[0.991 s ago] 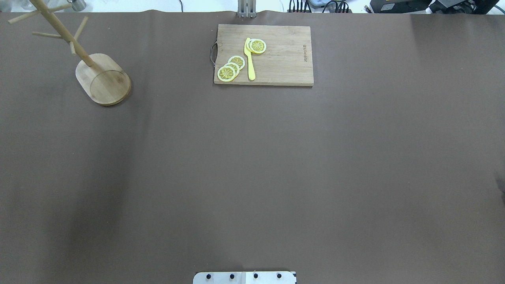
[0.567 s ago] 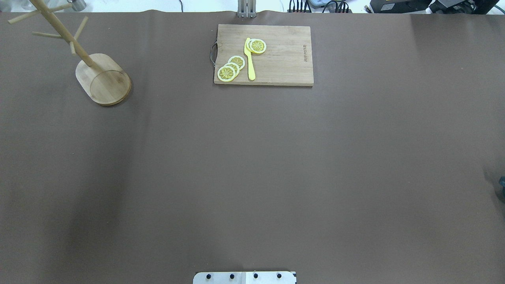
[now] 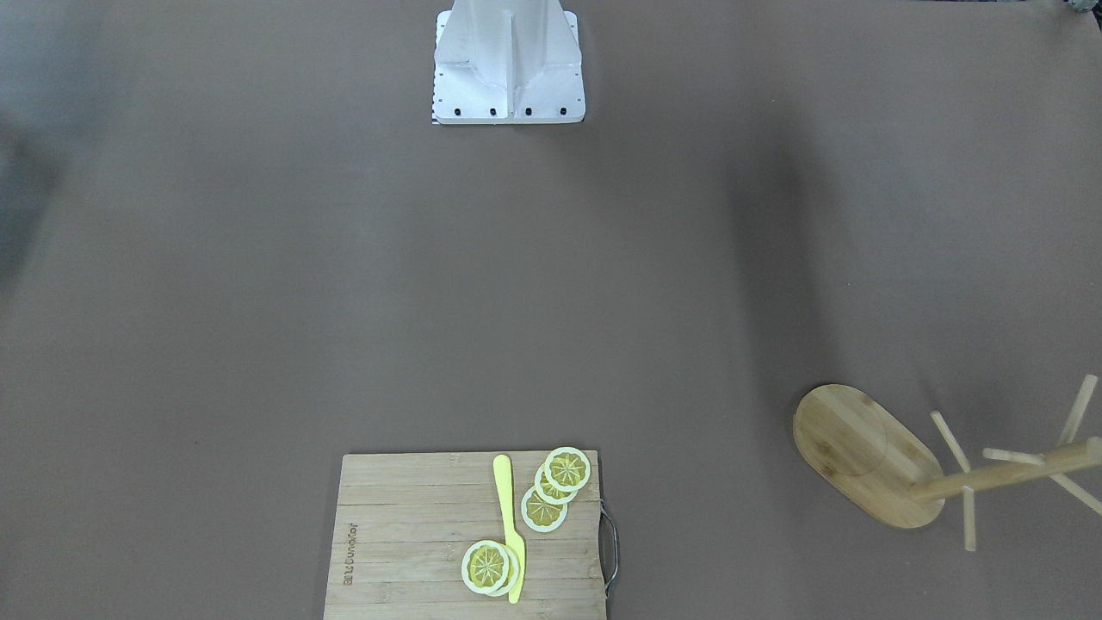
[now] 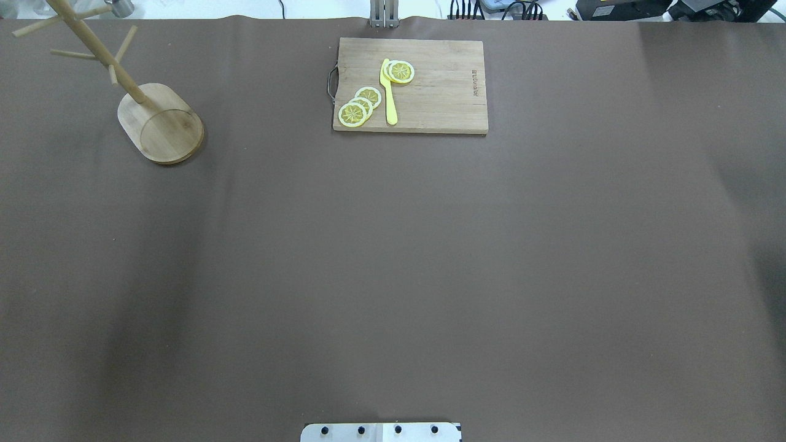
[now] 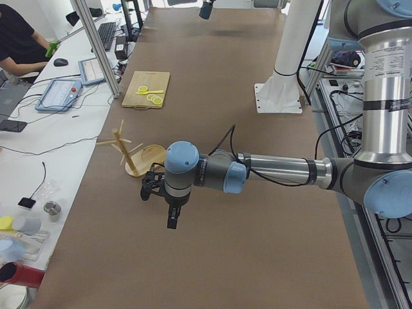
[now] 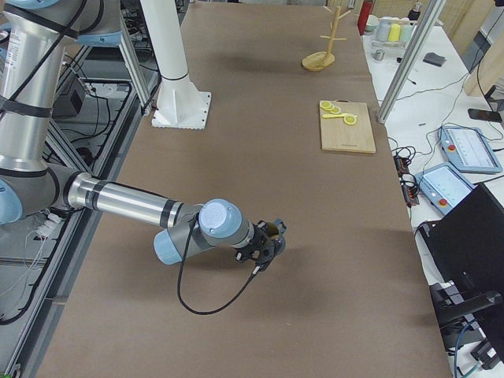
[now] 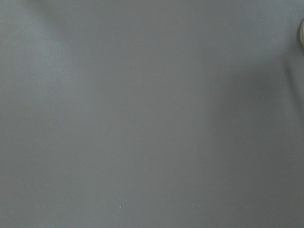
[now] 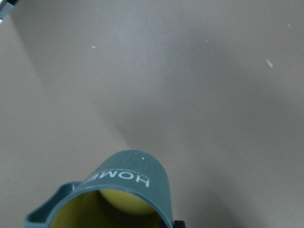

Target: Hang cup on storage rack

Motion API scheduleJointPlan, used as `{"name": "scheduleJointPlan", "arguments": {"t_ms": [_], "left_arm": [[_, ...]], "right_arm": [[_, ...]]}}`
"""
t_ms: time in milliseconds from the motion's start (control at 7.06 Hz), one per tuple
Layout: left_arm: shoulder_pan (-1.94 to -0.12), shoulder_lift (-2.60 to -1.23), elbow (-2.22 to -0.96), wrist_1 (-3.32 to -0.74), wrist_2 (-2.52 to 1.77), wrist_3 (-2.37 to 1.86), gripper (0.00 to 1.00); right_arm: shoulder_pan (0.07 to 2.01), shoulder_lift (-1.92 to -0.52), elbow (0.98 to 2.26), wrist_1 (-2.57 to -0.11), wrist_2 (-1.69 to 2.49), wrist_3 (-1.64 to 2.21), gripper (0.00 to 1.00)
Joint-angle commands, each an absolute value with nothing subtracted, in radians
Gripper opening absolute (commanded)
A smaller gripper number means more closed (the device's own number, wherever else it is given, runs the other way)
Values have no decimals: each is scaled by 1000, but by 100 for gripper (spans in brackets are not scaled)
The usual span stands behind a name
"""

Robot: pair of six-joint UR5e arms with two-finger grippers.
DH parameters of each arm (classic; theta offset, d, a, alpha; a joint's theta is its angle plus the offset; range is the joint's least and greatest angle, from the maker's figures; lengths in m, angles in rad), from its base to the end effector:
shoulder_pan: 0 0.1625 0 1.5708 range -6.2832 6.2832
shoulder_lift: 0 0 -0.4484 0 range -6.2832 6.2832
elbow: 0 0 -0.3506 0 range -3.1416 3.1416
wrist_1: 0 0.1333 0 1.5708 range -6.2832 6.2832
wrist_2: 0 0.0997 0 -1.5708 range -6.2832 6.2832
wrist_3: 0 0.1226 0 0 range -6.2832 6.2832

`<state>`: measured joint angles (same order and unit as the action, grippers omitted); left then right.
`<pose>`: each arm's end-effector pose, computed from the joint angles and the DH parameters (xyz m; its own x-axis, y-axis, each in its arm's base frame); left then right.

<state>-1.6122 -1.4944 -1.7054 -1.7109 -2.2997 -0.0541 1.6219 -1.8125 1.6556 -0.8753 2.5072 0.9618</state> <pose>-0.0695 -0.4290 0.6592 0.7474 0.0471 -0.6627 0.0811 0.9835 0.1614 0.0530 -0.3596 0.6639 0.3147 0.4845 0.8162 -0.5279 0.8040 -0.2737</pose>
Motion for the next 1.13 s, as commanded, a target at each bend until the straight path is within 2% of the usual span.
{"name": "scheduleJointPlan", "arguments": {"t_ms": [0, 283, 567, 991], "left_arm": [[-1612, -1506, -1680, -1710, -2301, -55, 99], [-1611, -1509, -1678, -1712, -2302, -55, 99], [-1611, -1520, -1674, -1712, -2302, -54, 99], [-1612, -1516, -1671, -1715, -2303, -51, 99]], "right_arm": [[1635, -1635, 1654, -952, 2508, 799, 0], [1495, -1467, 1666, -1066, 2505, 593, 0], [1244, -1372, 1748, -1087, 2427, 588, 0], [934, -1027, 1854, -1638, 2216, 572, 0]]}}
